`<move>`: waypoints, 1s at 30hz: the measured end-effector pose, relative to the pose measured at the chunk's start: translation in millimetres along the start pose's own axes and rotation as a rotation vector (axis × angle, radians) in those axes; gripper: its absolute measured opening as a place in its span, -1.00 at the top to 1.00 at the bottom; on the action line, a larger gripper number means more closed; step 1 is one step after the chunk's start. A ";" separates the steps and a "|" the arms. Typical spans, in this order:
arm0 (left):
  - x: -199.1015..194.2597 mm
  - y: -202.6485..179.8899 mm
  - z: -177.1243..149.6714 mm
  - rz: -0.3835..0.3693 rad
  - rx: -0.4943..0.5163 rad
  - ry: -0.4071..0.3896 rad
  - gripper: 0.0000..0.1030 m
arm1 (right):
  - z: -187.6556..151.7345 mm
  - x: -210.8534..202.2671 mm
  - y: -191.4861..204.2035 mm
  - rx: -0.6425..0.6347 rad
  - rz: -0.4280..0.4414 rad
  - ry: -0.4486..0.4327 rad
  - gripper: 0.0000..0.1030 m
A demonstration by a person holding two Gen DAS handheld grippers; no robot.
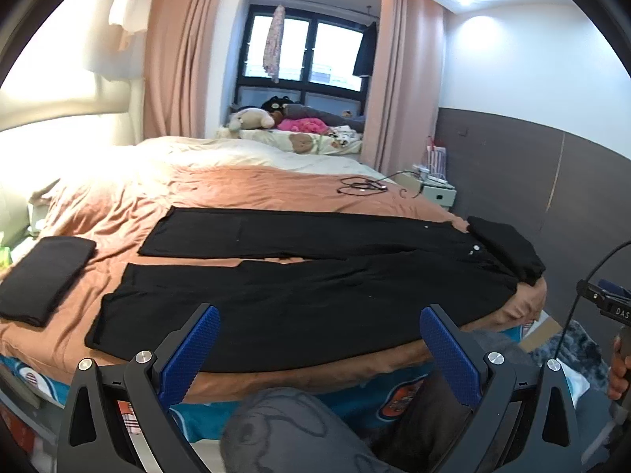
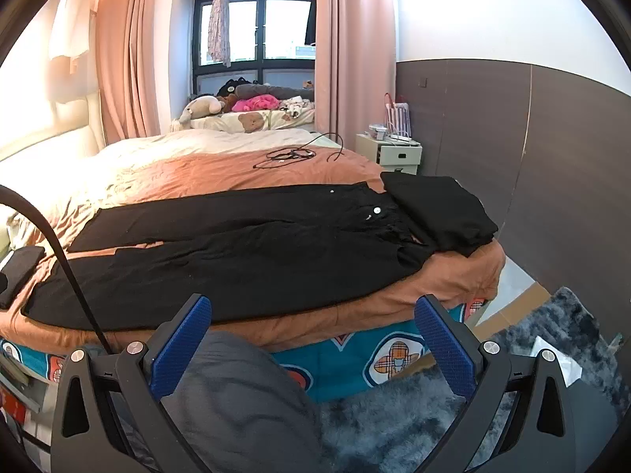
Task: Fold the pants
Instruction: 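Move both tools toward the black pants lying flat on the bed, then grasp the pant leg hem with the left tool while the right tool grasps the waistband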
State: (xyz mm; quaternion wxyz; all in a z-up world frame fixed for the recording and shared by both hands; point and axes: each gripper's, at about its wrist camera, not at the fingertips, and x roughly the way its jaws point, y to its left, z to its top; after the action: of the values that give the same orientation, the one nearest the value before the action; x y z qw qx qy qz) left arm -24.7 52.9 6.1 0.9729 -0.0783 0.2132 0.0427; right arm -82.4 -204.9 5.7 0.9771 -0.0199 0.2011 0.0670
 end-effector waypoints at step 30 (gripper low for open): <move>54.3 101.6 3.0 0.243 -0.150 0.137 -0.99 | 36.6 98.2 -57.2 0.154 0.038 0.114 -1.00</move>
State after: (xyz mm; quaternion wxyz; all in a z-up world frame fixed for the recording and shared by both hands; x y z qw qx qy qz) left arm 13.9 156.0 -27.7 0.9352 -0.1272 0.2830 0.1705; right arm 29.3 -247.1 1.2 0.9612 0.0551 0.2614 0.0687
